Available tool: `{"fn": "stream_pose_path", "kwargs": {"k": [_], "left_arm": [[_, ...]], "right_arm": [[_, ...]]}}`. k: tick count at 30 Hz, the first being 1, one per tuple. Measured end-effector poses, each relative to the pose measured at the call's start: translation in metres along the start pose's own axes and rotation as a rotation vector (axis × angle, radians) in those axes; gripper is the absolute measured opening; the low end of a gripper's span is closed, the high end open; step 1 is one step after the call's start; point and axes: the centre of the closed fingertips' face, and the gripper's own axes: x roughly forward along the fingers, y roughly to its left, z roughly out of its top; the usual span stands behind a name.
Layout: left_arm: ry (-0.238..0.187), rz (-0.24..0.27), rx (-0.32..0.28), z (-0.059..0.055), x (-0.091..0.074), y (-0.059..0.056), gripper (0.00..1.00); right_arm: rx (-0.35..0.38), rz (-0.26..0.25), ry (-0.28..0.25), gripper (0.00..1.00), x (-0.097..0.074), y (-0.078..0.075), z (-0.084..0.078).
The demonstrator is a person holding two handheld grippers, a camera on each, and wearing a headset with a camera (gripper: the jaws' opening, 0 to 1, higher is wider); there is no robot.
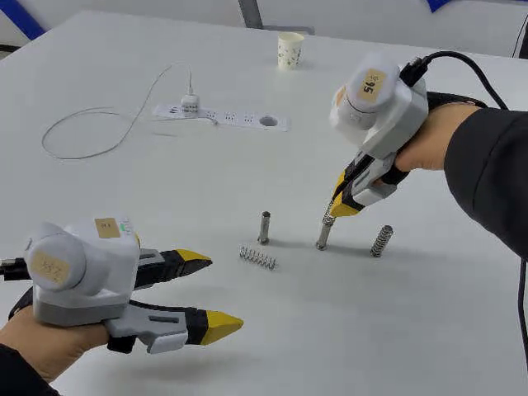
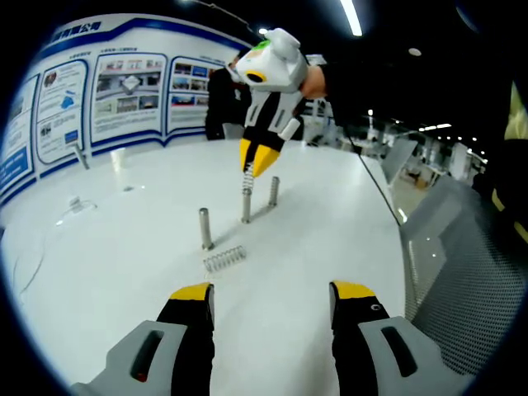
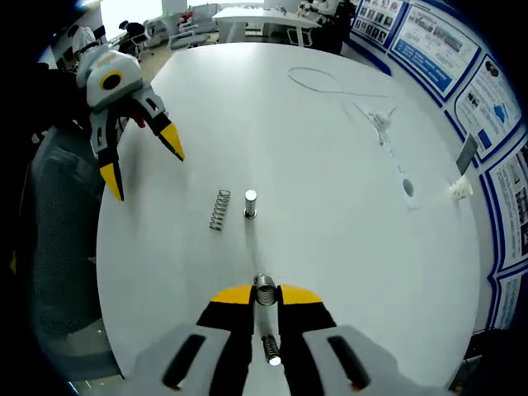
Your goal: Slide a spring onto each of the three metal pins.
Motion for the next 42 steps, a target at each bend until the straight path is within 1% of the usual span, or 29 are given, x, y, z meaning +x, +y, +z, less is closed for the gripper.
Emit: {"fn": "stream_pose_path", "kwargs": {"k": [5,6,8,14,24,26,31,42], "left_arm": [[0.000,0.000,-0.001,0.000,0.000,0.000,0.57],[0.000,0.000,-0.001,0.000,-0.001,0.000,0.57],[0.002,0.000,-0.001,0.000,-0.001,0.000,0.57],[0.001,0.002,-0.006,-0.002,-0.001,0.001,0.57],[0.002,0.005,-0.015,-0.003,-0.001,0.002,0.56],[0.001,0.005,-0.015,-0.003,-0.001,0.003,0.56],[0.002,0.006,-0.015,-0.003,-0.001,0.003,0.56],[0.000,0.009,-0.014,-0.002,-0.003,0.003,0.56]], "right_arm": [[-0.011,-0.003,0.030,0.12,0.010,0.001,-0.004],[-0.016,-0.004,0.042,0.12,0.012,0.002,-0.006],[-0.015,-0.003,0.048,0.12,0.018,0.000,-0.010],[0.009,-0.001,0.050,0.12,0.029,0.000,-0.013],[0.036,-0.003,0.054,0.12,0.041,0.005,-0.017],[0.036,-0.002,0.059,0.12,0.043,0.006,-0.017],[0.046,-0.003,0.052,0.12,0.042,0.006,-0.015],[0.039,-0.007,0.042,0.15,0.041,0.007,-0.014]]}}
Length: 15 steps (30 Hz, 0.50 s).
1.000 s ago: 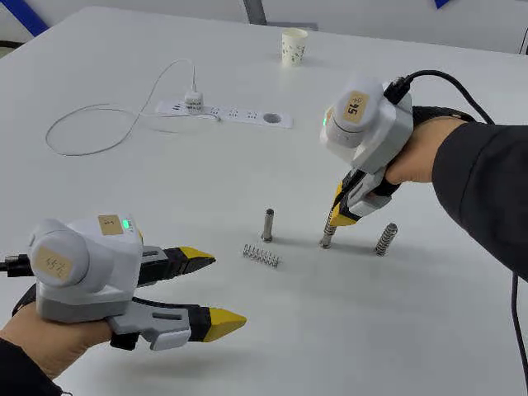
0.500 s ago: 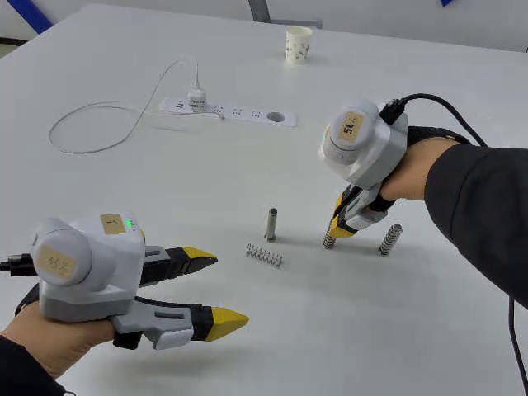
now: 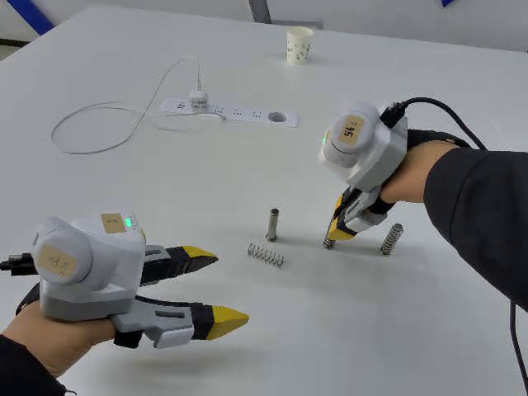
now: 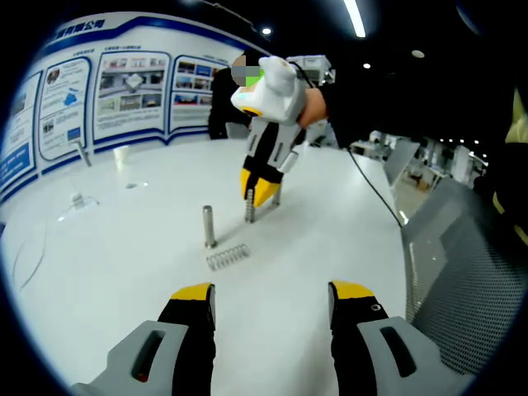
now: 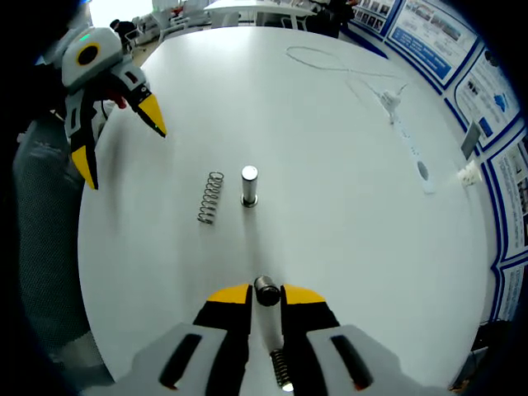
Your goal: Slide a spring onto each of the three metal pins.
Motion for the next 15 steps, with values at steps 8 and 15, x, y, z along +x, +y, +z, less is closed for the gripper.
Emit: {"fn": "stream_pose_path", "kwargs": {"k": [8,15], "left_arm": [[0.001,-0.001,0.003,0.0013,0.0008,0.0003,0.56],[0.002,-0.001,0.006,0.0018,0.0014,0.0010,0.56]], "right_arm": [[0.007,-0.015,-0.018,0.18,-0.0058,-0.0037,0.0008],[0.015,-0.020,-0.026,0.18,-0.0088,-0.0035,-0.0017]]}}
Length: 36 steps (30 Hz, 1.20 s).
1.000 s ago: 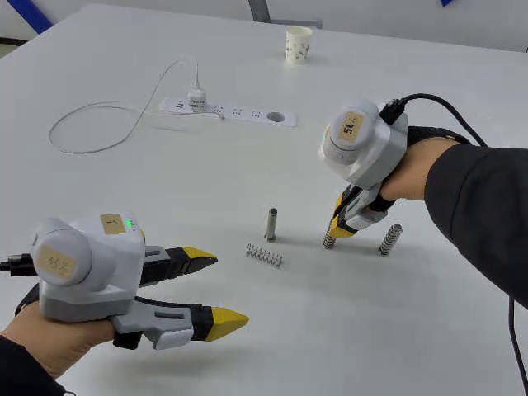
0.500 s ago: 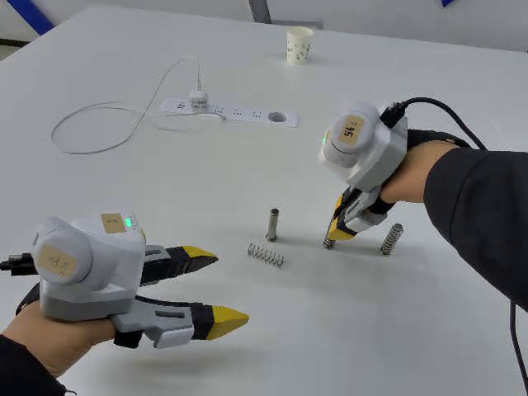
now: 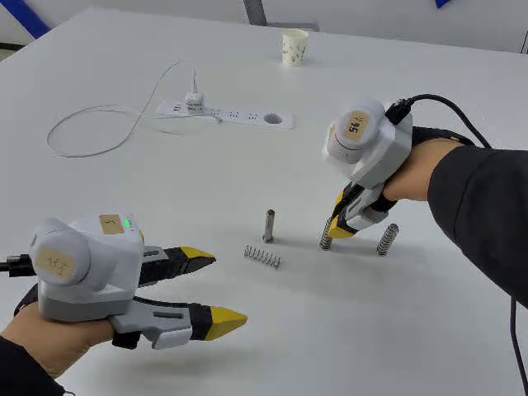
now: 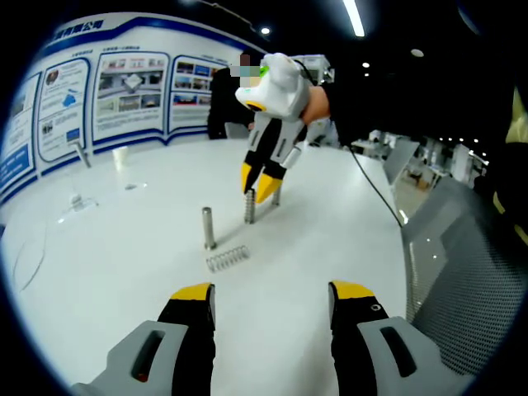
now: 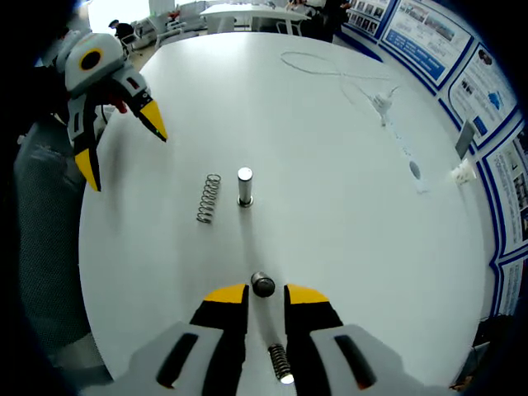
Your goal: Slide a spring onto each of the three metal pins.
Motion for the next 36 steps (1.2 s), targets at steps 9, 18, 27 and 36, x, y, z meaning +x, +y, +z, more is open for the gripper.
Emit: {"fn": "stream_pose_path", "kwargs": {"k": [9,18,27,36], "left_arm": [[0.000,0.001,0.004,0.001,0.000,0.000,0.57],[0.002,0.000,0.010,0.002,0.000,-0.002,0.56],[0.005,0.004,0.016,0.002,-0.002,-0.001,0.56],[0.003,0.006,0.022,0.004,-0.003,-0.002,0.56]], "right_arm": [[0.018,-0.005,-0.003,0.18,-0.006,0.002,-0.007],[0.028,-0.007,-0.014,0.18,-0.010,0.010,-0.012],[0.035,0.001,-0.027,0.18,-0.011,0.022,-0.012],[0.021,0.023,-0.043,0.18,-0.004,0.036,-0.002]]}}
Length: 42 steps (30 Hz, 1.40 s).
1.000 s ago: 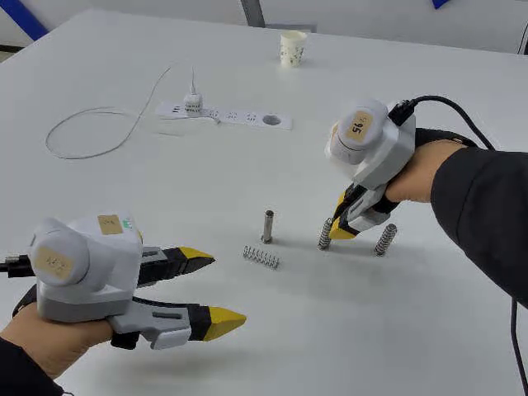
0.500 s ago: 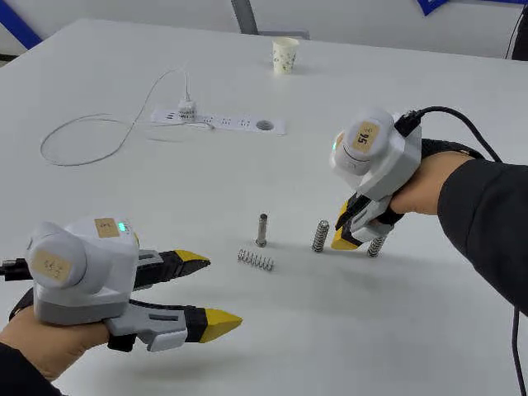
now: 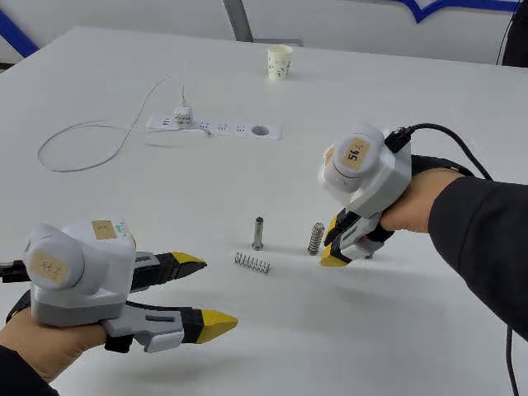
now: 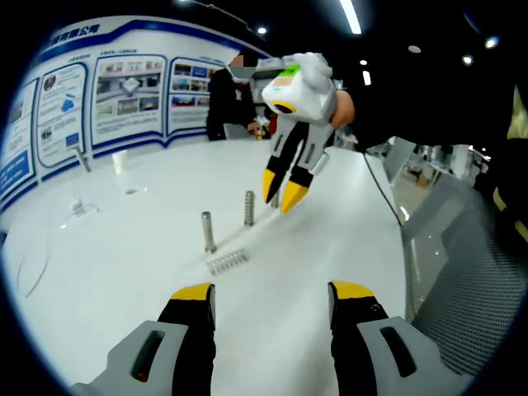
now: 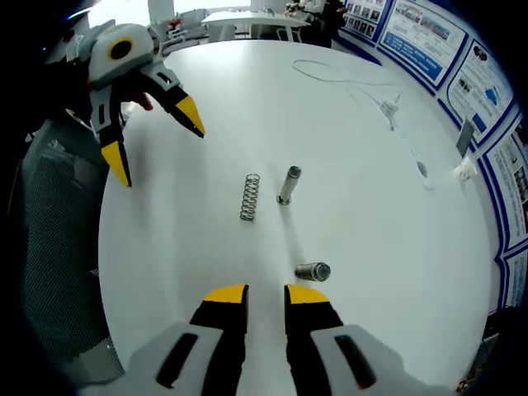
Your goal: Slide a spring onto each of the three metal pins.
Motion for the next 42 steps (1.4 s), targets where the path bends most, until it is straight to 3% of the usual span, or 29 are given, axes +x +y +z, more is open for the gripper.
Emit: {"fn": "stream_pose_path", "kwargs": {"k": [8,20,29,42], "left_arm": [[0.001,0.005,0.000,-0.001,-0.002,0.001,0.56],[0.000,0.006,-0.003,-0.001,-0.002,0.001,0.56],[0.000,0.007,-0.004,-0.001,-0.002,0.001,0.55],[0.009,0.006,-0.005,-0.003,-0.003,0.001,0.55]], "right_arm": [[-0.017,0.021,-0.023,0.18,0.008,0.012,0.016],[-0.006,0.036,-0.080,0.18,0.022,0.018,0.041],[0.021,0.044,-0.109,0.18,0.034,0.020,0.051],[0.068,0.044,-0.124,0.18,0.052,0.018,0.052]]}}
